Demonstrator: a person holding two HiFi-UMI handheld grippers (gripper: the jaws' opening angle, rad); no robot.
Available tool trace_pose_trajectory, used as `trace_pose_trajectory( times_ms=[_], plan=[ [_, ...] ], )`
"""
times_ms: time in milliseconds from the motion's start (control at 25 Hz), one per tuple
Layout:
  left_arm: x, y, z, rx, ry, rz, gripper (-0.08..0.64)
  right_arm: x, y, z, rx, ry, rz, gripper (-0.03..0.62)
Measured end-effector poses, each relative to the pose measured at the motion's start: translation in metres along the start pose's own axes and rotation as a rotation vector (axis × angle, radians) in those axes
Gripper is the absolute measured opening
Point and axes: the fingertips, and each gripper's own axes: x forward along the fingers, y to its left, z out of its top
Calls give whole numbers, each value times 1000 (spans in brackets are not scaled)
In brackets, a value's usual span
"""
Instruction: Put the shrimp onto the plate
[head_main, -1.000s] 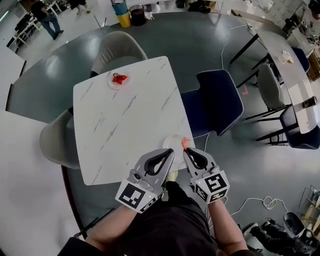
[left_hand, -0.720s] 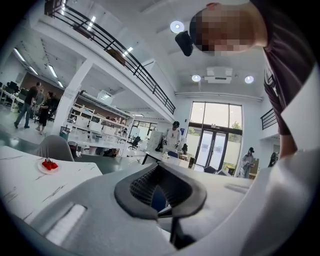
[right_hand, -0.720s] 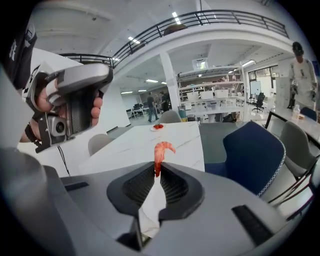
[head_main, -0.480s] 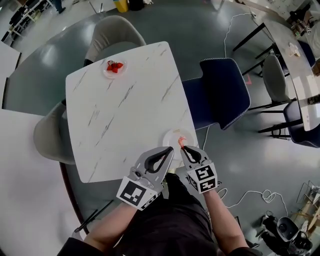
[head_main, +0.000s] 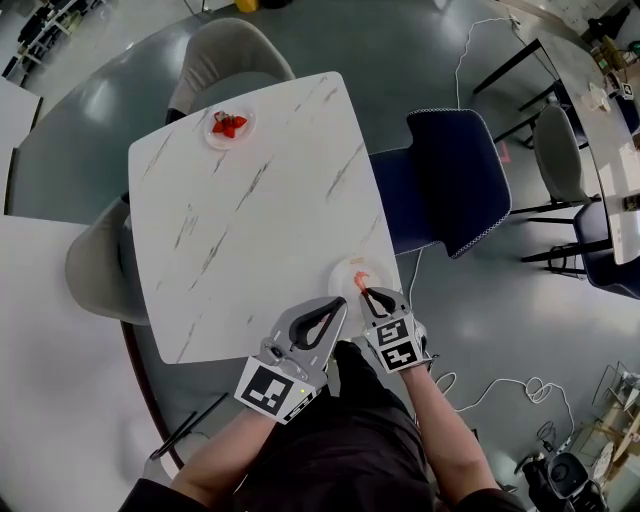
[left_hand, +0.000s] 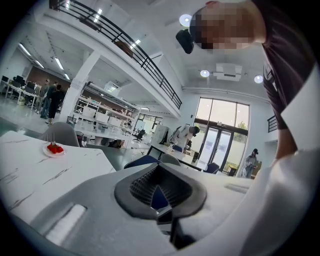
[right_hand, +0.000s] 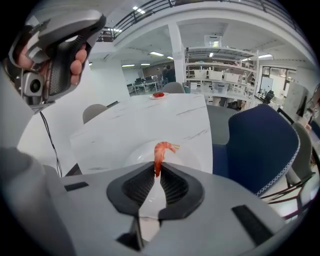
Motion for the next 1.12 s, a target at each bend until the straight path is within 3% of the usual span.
trace_pose_trajectory(
  times_ms=[720,960,1120],
  plan=[
    [7,19,-20,-11,40,20,8,25,-3,-21,-178,178,-36,40],
    [9,22,-20,-3,43,20,8,22,-1,-18,-149,190,6,84],
    [10,18,-15,9,46,15,8,-2,-2,-1,-117,140,14,84]
  ],
)
